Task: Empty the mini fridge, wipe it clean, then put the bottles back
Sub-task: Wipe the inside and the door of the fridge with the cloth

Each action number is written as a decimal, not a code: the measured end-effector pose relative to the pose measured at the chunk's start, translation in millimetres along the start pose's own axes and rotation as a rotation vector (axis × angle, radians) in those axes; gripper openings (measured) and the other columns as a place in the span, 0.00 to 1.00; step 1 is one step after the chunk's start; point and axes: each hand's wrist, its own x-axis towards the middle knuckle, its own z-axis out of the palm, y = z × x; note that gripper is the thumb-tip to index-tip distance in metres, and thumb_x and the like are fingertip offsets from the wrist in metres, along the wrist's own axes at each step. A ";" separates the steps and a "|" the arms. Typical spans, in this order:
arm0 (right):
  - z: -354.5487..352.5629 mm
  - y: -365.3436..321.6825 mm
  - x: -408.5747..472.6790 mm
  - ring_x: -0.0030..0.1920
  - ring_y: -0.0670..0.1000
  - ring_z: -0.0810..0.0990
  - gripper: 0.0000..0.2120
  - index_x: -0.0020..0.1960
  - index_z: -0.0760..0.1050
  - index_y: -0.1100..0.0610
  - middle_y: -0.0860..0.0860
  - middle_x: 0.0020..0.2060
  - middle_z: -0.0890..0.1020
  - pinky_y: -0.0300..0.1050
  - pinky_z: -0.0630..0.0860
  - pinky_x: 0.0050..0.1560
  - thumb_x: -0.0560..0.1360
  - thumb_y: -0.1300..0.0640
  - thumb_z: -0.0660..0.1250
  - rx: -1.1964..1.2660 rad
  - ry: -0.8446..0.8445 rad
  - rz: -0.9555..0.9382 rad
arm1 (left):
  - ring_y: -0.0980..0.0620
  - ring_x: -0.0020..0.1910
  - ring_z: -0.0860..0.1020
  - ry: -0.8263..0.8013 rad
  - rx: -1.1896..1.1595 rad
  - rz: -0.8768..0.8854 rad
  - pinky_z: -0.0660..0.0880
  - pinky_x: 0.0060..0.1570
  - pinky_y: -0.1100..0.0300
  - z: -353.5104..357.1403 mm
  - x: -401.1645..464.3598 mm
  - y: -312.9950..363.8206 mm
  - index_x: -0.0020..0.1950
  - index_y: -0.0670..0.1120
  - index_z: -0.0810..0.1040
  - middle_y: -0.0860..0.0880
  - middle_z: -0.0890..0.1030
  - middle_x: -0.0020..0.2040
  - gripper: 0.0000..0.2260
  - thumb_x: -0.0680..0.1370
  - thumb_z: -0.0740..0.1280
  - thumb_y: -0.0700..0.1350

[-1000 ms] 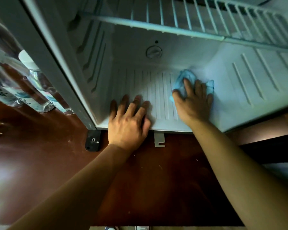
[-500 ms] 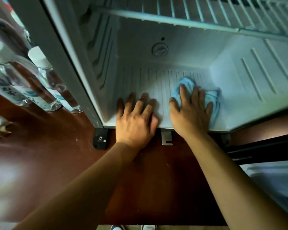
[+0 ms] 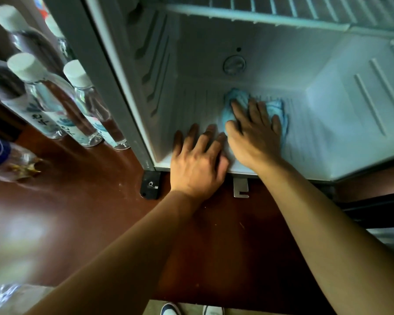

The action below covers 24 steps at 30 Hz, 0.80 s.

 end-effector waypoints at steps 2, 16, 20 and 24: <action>1.3 -0.5 -1.9 0.79 0.53 0.46 0.32 0.78 0.50 0.43 0.52 0.79 0.51 0.61 0.42 0.75 0.74 0.42 0.42 0.005 0.030 -0.009 | 0.38 0.71 0.70 0.001 -0.002 -0.005 0.63 0.70 0.37 -1.2 -0.9 2.2 0.65 0.47 0.79 0.46 0.77 0.68 0.20 0.79 0.57 0.54; -7.7 -6.4 -39.9 0.68 0.55 0.68 0.30 0.67 0.70 0.51 0.53 0.66 0.73 0.58 0.64 0.66 0.69 0.41 0.50 -0.108 0.220 -0.048 | 0.39 0.61 0.77 -0.013 -0.074 -0.031 0.73 0.61 0.44 -15.4 9.6 3.3 0.58 0.47 0.82 0.46 0.82 0.60 0.16 0.78 0.63 0.54; -15.5 -9.3 -34.8 0.58 0.59 0.76 0.18 0.62 0.74 0.54 0.54 0.58 0.79 0.52 0.71 0.55 0.74 0.51 0.60 -0.066 0.256 -0.051 | 0.42 0.55 0.76 -0.012 -0.061 -0.081 0.74 0.50 0.51 -23.0 25.8 -9.5 0.54 0.46 0.81 0.45 0.80 0.54 0.11 0.77 0.65 0.50; -25.6 -18.1 -11.7 0.53 0.61 0.79 0.15 0.59 0.75 0.54 0.55 0.55 0.80 0.48 0.68 0.43 0.74 0.56 0.63 0.094 0.430 -0.021 | 0.41 0.56 0.73 -0.008 -0.029 -0.066 0.71 0.53 0.51 -23.5 29.7 -22.6 0.55 0.45 0.80 0.44 0.78 0.56 0.11 0.77 0.65 0.48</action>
